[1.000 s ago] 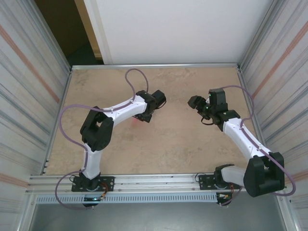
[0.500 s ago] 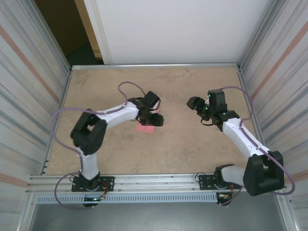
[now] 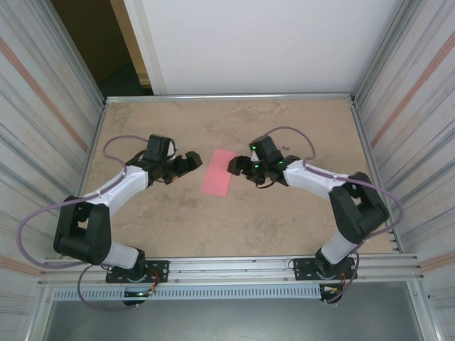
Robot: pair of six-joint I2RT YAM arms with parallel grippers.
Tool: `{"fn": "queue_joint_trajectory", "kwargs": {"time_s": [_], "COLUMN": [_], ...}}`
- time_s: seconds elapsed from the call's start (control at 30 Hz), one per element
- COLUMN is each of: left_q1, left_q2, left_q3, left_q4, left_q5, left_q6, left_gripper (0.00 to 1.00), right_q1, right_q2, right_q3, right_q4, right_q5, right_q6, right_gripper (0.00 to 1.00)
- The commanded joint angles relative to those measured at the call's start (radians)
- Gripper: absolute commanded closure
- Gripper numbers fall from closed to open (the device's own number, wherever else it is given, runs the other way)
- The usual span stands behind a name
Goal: Fold a paper plane with a square sheet of paper (pick it up from the middle)
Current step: Turn over the paper at the center of the table, then third fold the triangle at the center of the table.
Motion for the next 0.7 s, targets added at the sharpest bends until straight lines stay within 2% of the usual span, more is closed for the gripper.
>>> {"fn": "queue_joint_trajectory", "kwargs": {"time_s": [0.0, 0.13, 0.33, 0.6, 0.67], "left_q1": [0.054, 0.074, 0.075, 0.075, 0.075], "left_q2": [-0.083, -0.119, -0.116, -0.072, -0.063], "left_q3": [-0.053, -0.071, -0.076, -0.077, -0.077], "left_q4": [0.047, 0.032, 0.040, 0.094, 0.102], "left_q5": [0.047, 0.039, 0.048, 0.113, 0.123], "left_q6": [-0.043, -0.031, -0.029, -0.052, -0.054], "left_gripper": [0.01, 0.01, 0.01, 0.01, 0.01], "right_q1": [0.064, 0.113, 0.122, 0.097, 0.088], "right_q2": [0.093, 0.219, 0.335, 0.378, 0.381], "right_q3": [0.088, 0.209, 0.309, 0.287, 0.268], "right_q4": [0.022, -0.022, -0.097, -0.145, -0.164], "right_q5": [-0.024, -0.055, -0.059, -0.065, -0.100], "right_q6": [0.056, 0.072, 0.064, 0.026, -0.024], "right_gripper": [0.30, 0.37, 0.37, 0.37, 0.37]}}
